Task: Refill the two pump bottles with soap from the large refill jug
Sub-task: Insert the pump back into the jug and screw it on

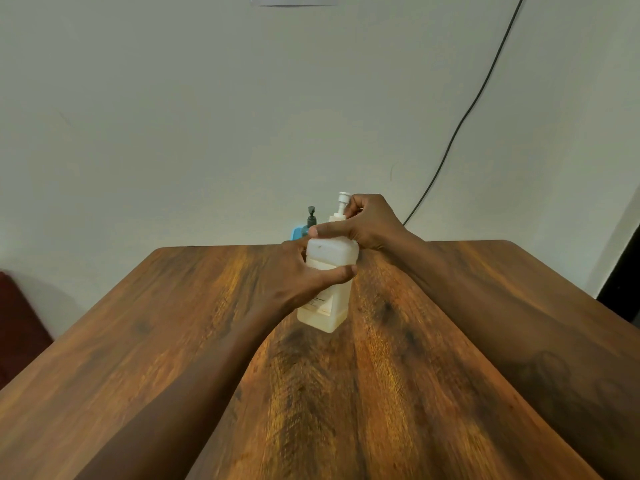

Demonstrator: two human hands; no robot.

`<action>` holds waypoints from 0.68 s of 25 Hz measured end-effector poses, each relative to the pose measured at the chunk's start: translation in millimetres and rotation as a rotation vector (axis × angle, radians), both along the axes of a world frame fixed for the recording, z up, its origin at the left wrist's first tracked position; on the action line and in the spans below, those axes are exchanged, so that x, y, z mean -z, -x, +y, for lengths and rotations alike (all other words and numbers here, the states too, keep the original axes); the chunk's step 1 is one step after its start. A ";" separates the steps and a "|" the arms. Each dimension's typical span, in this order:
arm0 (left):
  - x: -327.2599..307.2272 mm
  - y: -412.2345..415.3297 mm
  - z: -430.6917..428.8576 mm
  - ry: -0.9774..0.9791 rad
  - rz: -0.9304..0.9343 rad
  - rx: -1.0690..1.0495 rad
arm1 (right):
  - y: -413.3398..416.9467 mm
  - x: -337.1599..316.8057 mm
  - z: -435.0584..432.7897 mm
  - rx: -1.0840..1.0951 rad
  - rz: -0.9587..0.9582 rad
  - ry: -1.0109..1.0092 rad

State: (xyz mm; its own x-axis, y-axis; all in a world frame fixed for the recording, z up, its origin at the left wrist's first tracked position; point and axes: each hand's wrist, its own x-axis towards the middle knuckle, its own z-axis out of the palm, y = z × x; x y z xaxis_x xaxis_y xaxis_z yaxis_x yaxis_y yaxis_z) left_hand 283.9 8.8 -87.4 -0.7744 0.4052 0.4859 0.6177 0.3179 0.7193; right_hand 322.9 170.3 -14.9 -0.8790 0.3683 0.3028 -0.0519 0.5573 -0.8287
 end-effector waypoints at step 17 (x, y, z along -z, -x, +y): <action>-9.4 16.7 -8.4 -0.088 -0.127 0.101 | -6.9 -19.3 17.9 -0.474 0.018 0.205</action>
